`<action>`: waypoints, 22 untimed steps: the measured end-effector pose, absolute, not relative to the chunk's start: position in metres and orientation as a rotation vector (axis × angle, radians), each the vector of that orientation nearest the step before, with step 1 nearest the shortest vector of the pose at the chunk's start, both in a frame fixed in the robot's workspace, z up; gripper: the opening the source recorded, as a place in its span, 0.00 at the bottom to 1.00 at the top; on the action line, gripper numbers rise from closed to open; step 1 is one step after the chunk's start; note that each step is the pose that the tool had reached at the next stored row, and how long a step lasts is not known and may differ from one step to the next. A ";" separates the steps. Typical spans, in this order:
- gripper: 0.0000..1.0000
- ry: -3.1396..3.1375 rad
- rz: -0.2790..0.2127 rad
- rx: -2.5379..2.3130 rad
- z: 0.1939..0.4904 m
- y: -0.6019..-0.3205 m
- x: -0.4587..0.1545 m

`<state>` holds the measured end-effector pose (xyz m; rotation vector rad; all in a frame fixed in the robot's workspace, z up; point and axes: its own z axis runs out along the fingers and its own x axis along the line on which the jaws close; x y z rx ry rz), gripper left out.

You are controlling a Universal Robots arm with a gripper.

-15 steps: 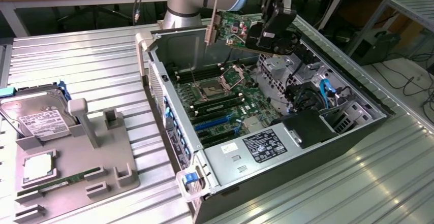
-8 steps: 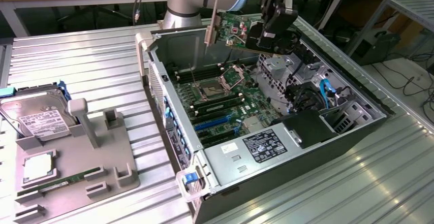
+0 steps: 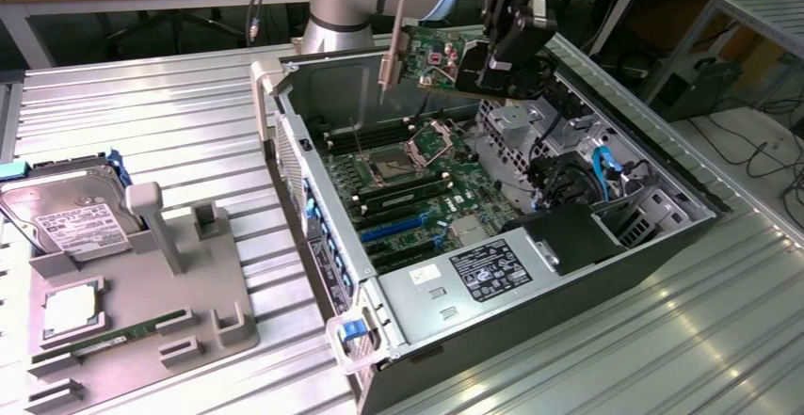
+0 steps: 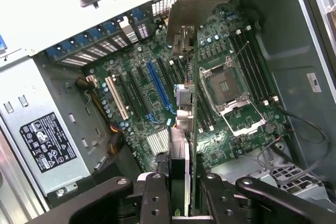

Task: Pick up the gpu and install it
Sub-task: 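Insert the gpu into the slot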

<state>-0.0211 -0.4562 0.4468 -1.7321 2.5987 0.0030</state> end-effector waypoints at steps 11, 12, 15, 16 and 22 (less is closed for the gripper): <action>0.27 2.432 0.006 -1.960 0.447 -0.456 -0.021; 0.27 2.416 0.006 -1.979 0.447 -0.456 -0.021; 0.27 2.358 0.007 -2.048 0.447 -0.456 -0.021; 0.27 2.341 0.007 -2.068 0.447 -0.456 -0.021; 0.27 2.211 0.009 -2.206 0.446 -0.456 -0.021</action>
